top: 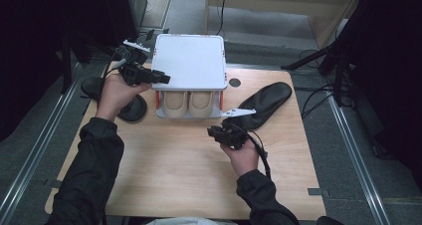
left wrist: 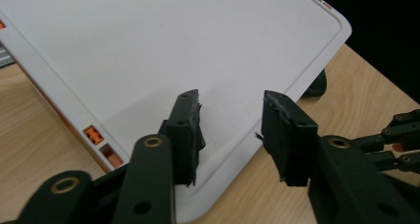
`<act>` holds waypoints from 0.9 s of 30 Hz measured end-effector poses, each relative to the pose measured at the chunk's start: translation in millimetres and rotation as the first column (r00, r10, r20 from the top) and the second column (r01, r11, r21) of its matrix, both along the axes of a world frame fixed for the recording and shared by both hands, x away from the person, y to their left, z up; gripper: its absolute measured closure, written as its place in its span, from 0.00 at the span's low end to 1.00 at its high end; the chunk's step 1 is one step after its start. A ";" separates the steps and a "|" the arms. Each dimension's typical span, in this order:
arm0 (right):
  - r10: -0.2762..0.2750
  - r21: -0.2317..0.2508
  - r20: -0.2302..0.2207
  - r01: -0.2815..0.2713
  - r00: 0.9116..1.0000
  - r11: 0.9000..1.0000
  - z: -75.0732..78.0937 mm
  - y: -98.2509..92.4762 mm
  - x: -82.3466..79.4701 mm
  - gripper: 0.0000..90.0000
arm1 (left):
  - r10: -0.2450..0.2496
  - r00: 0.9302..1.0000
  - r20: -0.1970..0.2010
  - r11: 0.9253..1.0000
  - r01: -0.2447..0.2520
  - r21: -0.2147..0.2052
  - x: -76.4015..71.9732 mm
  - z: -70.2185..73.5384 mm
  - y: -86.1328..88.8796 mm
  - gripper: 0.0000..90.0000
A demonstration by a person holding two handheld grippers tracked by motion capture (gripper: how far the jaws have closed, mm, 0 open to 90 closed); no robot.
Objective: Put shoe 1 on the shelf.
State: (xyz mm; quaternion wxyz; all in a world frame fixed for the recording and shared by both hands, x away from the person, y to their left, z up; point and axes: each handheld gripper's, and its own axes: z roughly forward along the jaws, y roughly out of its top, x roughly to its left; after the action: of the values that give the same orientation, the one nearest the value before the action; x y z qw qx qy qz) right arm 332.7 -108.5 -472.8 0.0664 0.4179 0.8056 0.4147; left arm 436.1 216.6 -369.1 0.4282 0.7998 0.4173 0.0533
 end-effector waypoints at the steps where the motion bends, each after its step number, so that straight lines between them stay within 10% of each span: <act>1: 0.004 0.001 -0.001 -0.004 1.000 1.000 0.1 -2.6 -2.2 0.86 | 0.004 1.000 0.000 1.000 -0.004 -0.007 -1.4 1.3 2.7 0.62; 13: 0.086 0.059 -0.008 -0.085 0.996 0.995 -0.5 -16.6 -5.8 0.67 | 0.056 0.998 -0.010 0.998 -0.056 0.008 -22.4 5.9 30.2 0.44; 27: 0.098 0.104 0.035 -0.101 0.995 0.989 5.3 -43.5 -25.8 0.53 | 0.105 0.994 0.018 0.994 -0.105 0.017 -46.7 3.0 61.2 0.55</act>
State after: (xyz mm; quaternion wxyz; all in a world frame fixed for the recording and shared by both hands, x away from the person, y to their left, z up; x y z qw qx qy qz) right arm 306.9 -152.0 -467.5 0.0351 0.3739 0.8013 0.4657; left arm 389.4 277.7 -366.2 0.4212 0.7801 0.4544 0.0864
